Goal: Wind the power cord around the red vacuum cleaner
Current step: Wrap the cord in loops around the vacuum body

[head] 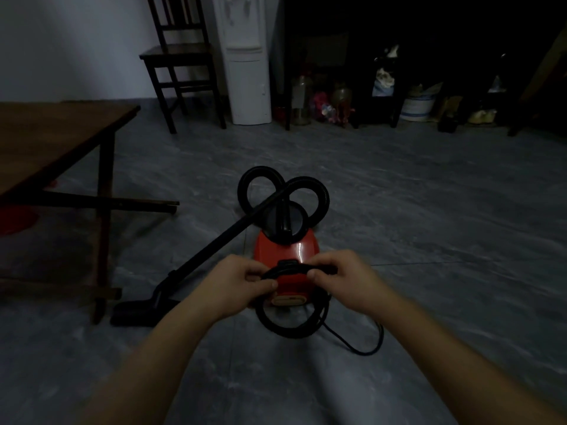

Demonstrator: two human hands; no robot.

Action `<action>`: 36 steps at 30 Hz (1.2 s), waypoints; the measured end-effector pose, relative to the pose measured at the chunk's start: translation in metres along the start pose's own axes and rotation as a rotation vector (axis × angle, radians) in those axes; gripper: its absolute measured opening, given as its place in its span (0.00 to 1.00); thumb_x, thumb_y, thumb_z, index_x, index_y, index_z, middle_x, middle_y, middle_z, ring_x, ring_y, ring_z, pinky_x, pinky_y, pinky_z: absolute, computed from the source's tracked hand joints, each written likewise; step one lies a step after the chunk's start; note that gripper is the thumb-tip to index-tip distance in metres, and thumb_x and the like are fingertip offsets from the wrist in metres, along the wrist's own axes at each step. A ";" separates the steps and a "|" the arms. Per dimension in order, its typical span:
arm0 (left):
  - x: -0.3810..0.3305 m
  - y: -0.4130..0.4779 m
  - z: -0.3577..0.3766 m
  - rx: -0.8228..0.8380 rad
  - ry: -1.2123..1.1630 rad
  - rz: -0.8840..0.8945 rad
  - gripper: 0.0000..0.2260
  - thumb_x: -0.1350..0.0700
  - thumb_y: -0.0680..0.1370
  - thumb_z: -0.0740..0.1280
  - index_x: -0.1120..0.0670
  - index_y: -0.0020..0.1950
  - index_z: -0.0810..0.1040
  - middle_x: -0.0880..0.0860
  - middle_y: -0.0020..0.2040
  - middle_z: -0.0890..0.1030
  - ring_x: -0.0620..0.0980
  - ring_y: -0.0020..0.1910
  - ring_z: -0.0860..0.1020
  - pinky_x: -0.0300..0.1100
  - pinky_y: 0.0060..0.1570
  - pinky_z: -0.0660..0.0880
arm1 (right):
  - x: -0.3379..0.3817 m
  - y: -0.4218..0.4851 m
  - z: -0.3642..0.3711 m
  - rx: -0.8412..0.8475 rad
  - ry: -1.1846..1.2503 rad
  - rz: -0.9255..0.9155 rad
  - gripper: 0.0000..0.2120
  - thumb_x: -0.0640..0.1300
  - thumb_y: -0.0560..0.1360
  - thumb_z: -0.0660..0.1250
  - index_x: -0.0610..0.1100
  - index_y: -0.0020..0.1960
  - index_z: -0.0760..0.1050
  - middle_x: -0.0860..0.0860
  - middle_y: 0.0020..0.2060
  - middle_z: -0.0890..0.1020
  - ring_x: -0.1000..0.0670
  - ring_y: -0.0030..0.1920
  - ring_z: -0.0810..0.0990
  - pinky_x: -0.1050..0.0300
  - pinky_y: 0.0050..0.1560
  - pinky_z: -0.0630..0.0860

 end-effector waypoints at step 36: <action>0.017 0.004 -0.019 -0.409 -0.675 -0.117 0.08 0.56 0.79 0.68 0.59 0.47 0.84 0.55 0.44 0.87 0.50 0.44 0.87 0.48 0.47 0.83 | -0.034 0.005 -0.004 -0.070 -0.056 0.178 0.07 0.42 0.75 0.69 0.48 0.53 0.82 0.52 0.46 0.85 0.53 0.47 0.84 0.49 0.53 0.81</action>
Point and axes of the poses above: each hand's wrist, its own y-axis towards the middle knuckle, its own z-axis out of the palm, x = y × z, the point moved 8 cm from there along y, towards the middle knuckle
